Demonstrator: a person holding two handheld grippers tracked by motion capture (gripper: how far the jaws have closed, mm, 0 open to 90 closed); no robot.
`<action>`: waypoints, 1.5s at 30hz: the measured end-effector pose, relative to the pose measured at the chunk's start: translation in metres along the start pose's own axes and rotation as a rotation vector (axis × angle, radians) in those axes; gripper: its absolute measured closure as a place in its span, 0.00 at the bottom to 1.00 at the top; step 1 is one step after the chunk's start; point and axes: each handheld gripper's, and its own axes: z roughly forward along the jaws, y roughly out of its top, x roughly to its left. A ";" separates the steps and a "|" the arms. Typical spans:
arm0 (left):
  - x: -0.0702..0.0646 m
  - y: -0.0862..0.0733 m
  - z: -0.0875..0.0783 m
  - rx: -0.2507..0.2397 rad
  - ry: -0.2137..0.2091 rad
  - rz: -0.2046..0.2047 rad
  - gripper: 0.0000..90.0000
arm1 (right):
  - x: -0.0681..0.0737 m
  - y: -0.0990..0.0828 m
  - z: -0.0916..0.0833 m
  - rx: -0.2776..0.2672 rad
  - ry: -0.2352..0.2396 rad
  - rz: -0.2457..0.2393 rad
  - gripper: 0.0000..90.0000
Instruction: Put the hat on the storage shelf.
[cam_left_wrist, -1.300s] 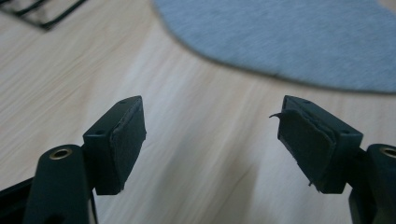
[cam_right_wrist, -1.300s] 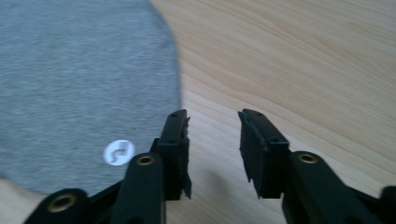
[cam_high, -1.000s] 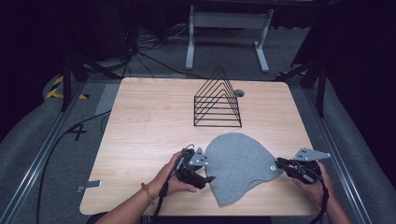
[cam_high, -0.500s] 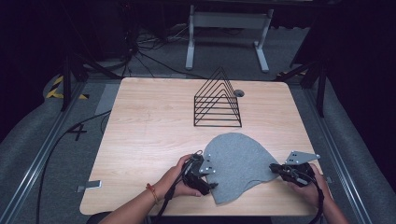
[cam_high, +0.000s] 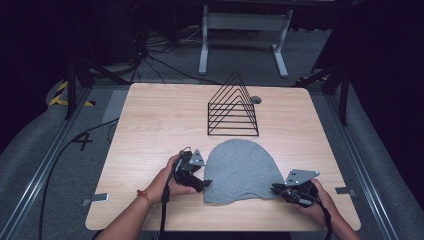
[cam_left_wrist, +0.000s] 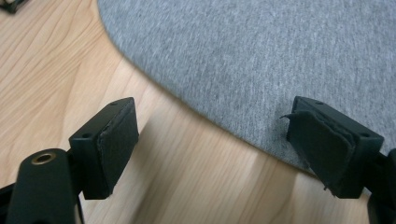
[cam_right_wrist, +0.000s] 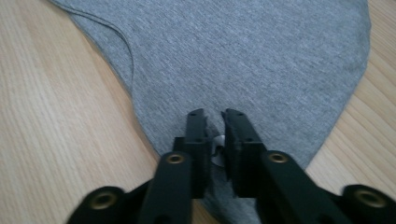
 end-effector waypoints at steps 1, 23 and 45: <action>0.003 -0.001 -0.002 0.009 -0.004 -0.018 0.19 | 0.002 0.002 0.001 0.001 0.004 -0.003 0.85; 0.046 0.026 0.011 -0.006 0.044 -0.117 0.31 | -0.073 0.047 0.031 0.000 -0.069 0.207 0.46; 0.026 0.027 0.015 -0.017 -0.011 -0.085 0.81 | -0.068 0.053 0.057 -0.016 -0.017 0.299 0.90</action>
